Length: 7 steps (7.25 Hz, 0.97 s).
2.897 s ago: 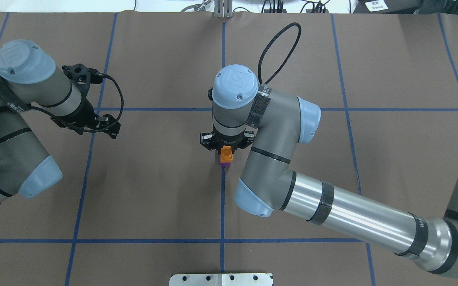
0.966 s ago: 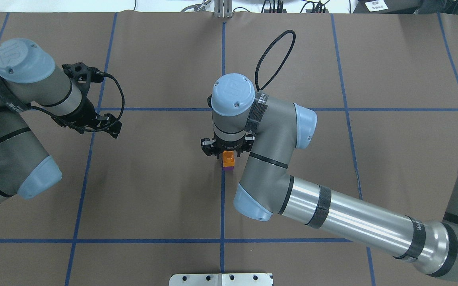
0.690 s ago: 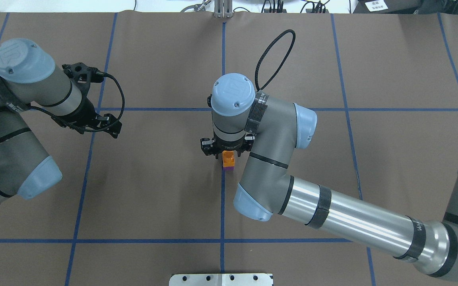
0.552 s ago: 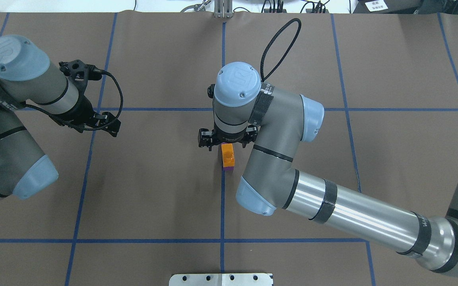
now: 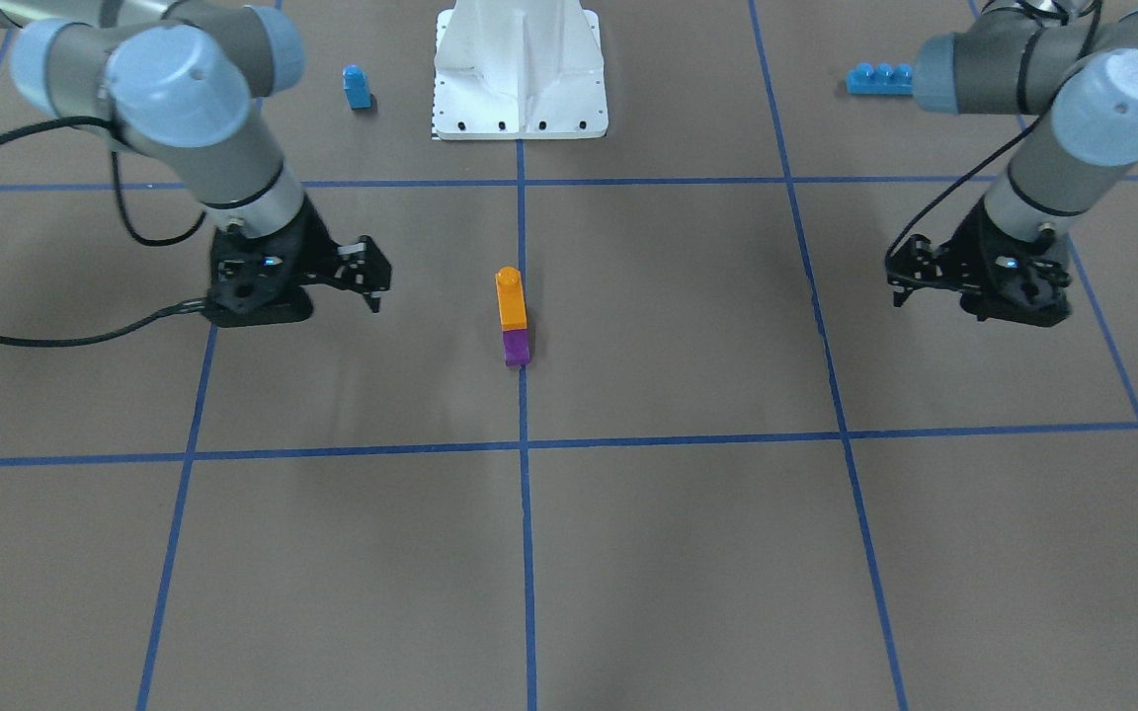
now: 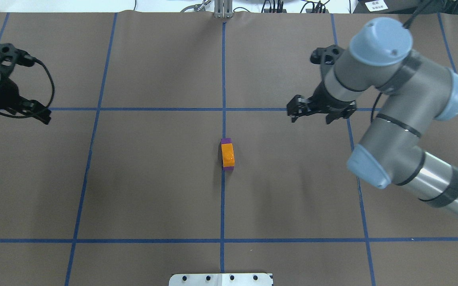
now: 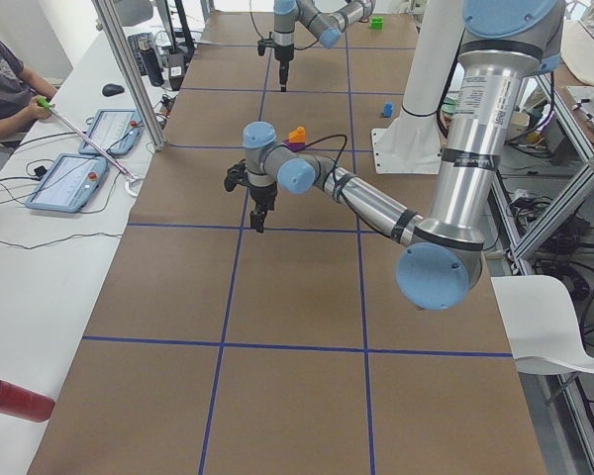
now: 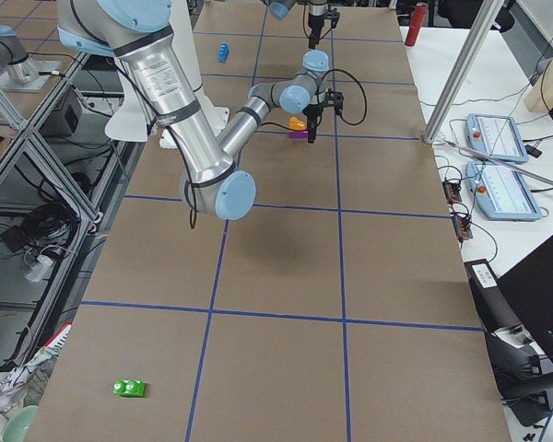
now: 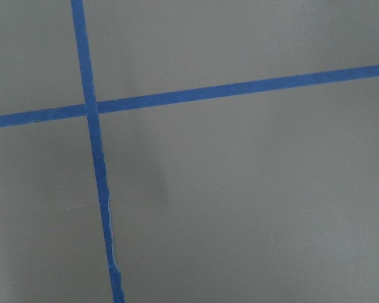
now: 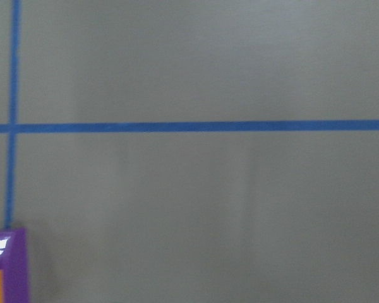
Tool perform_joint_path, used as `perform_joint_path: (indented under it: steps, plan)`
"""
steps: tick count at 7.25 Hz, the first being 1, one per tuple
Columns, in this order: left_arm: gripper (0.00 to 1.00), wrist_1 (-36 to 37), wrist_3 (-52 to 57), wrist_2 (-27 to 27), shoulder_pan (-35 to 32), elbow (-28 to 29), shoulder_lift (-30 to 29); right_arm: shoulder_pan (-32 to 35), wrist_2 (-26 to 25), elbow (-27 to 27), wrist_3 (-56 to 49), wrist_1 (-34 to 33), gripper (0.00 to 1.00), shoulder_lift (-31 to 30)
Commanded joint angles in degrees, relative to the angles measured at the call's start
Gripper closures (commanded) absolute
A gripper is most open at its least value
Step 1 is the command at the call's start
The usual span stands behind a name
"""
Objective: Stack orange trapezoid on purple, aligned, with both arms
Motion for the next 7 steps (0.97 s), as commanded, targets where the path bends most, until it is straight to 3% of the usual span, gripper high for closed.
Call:
perform_joint_path:
  steps: [1,3,4,7]
  plan:
    - [0.0,0.0,17.9,-8.0,-13.3,8.0,1.9,11.2,4.1,2.0,-15.7,0.1,0.0,-12.1]
    - [0.0,0.1,29.7,-8.7,-21.4,15.7,2.0,21.2,7.0,0.3,-32.4,0.0,0.0,-21.0]
    - [0.0,0.0,30.1,-8.8,-24.2,18.3,1.7,26.5,9.7,-3.1,-40.0,0.0,0.0,-22.4]
    - [0.0,1.3,29.2,-9.8,-25.5,18.7,1.2,34.2,11.9,-11.1,-50.5,-0.1,0.0,-24.5]
